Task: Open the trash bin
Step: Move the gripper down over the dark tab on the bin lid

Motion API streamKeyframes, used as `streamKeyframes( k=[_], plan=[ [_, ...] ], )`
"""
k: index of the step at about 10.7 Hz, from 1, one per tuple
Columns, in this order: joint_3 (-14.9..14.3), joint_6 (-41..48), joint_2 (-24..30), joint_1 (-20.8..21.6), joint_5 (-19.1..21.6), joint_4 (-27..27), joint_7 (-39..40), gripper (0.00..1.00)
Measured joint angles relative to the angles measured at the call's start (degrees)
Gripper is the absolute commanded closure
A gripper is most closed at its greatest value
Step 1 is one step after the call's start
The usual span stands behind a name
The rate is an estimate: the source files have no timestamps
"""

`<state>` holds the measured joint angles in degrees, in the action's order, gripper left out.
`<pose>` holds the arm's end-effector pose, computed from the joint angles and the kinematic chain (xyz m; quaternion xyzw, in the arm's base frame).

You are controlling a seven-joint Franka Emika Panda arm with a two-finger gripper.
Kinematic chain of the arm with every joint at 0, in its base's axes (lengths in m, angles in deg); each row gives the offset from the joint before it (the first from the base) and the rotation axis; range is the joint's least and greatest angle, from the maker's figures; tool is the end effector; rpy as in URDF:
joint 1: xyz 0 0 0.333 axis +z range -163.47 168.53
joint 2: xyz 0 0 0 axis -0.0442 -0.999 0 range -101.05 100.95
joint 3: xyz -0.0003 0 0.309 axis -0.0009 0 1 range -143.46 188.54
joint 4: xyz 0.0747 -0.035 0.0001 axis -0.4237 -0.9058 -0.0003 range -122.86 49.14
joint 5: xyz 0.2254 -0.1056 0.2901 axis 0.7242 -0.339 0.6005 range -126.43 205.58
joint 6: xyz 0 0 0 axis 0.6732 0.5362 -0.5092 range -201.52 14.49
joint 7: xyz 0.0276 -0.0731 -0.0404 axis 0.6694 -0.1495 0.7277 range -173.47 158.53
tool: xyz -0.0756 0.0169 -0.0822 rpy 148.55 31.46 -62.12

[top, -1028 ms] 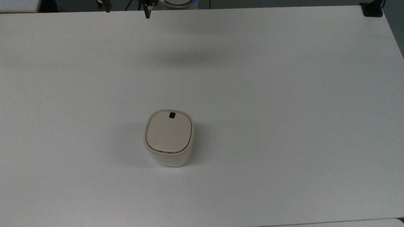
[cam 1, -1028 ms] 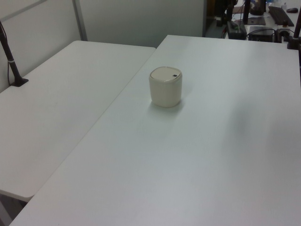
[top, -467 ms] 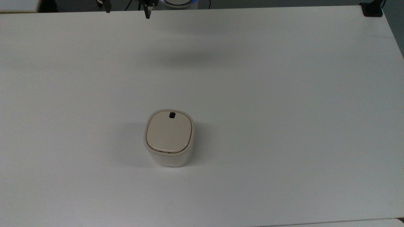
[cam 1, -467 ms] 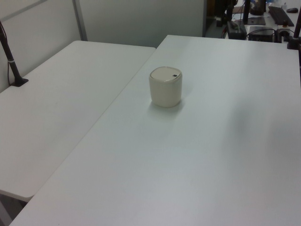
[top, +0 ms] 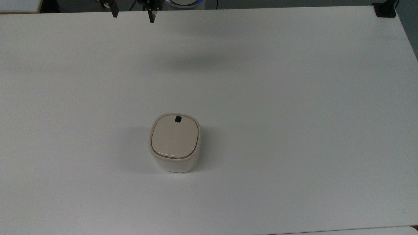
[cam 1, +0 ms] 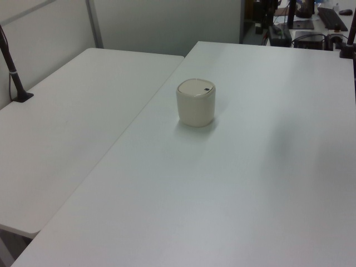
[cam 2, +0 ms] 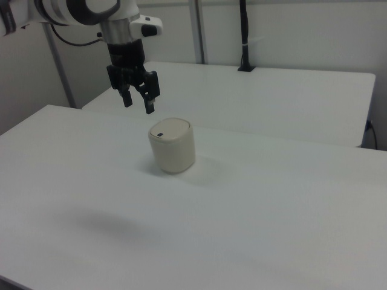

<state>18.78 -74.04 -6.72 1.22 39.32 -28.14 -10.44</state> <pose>0.5728 -0.0491 0.6127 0.9975 -0.0700 -0.0038 0.0059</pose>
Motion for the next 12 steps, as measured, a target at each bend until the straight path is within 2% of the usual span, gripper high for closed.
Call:
streamKeyframes(
  k=[2, 4, 6, 12],
  plan=[
    [0.1, -0.8, -0.3, 0.1, 0.0, 0.0, 0.0, 0.68],
    [0.2, -1.1, -0.4, 0.1, 0.1, 0.0, 0.0, 0.85],
    [0.3, -2.8, -0.9, 0.1, 0.1, 0.0, 0.0, 0.9],
    [0.7, -8.0, -4.5, 0.1, 3.8, -0.2, 2.7, 0.91]
  ],
)
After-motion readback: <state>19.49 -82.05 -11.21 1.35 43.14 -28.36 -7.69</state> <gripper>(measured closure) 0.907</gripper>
